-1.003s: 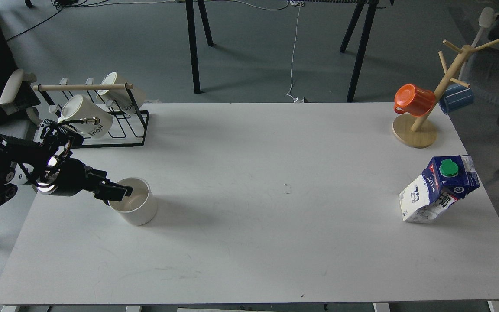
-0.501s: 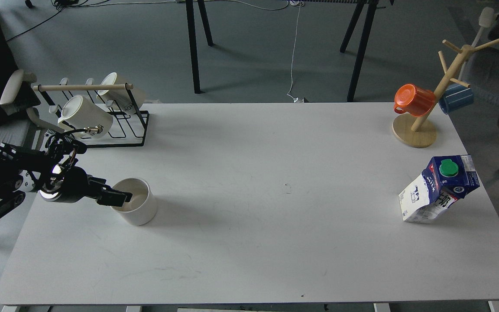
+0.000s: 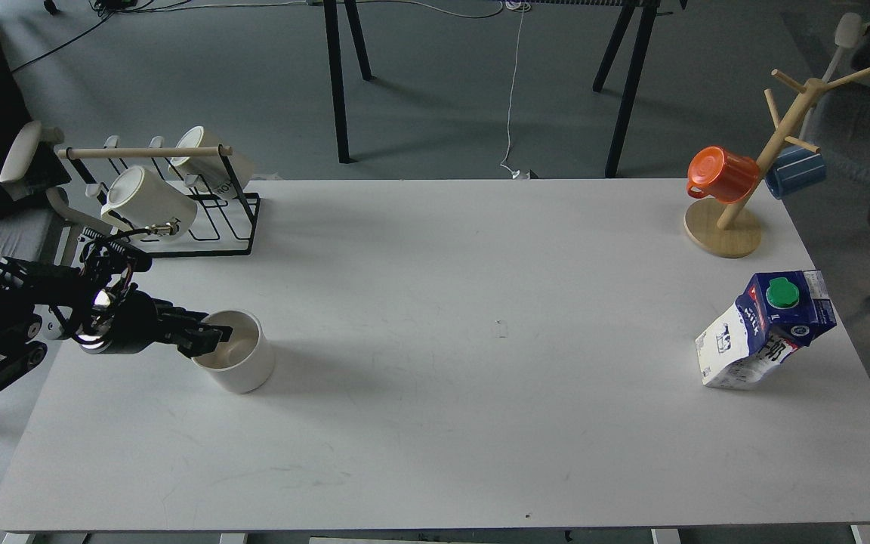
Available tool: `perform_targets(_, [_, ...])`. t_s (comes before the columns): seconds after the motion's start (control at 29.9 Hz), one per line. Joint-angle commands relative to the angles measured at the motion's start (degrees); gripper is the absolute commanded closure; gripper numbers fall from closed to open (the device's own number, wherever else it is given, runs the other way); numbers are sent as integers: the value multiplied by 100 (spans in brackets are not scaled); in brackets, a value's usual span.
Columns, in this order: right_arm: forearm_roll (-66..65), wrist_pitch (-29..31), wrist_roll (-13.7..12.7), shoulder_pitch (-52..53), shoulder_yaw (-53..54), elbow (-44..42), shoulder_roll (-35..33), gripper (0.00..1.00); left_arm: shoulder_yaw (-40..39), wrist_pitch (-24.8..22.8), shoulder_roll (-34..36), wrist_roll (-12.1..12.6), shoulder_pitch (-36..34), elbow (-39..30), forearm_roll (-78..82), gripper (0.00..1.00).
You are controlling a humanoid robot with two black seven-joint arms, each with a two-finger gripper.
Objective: Place cup and milk with both arms
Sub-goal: 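Lower the left gripper into the white mug and grip its rim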
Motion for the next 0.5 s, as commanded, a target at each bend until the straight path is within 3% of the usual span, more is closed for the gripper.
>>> perform_targets(0.0, [0, 0, 0, -22, 0, 8, 0, 2, 13, 108, -6, 0, -5, 1, -5, 94])
perform_targets(0.47, [0, 0, 0, -39, 18, 0, 0, 2, -5, 108, 11, 0, -40, -43, -22, 97])
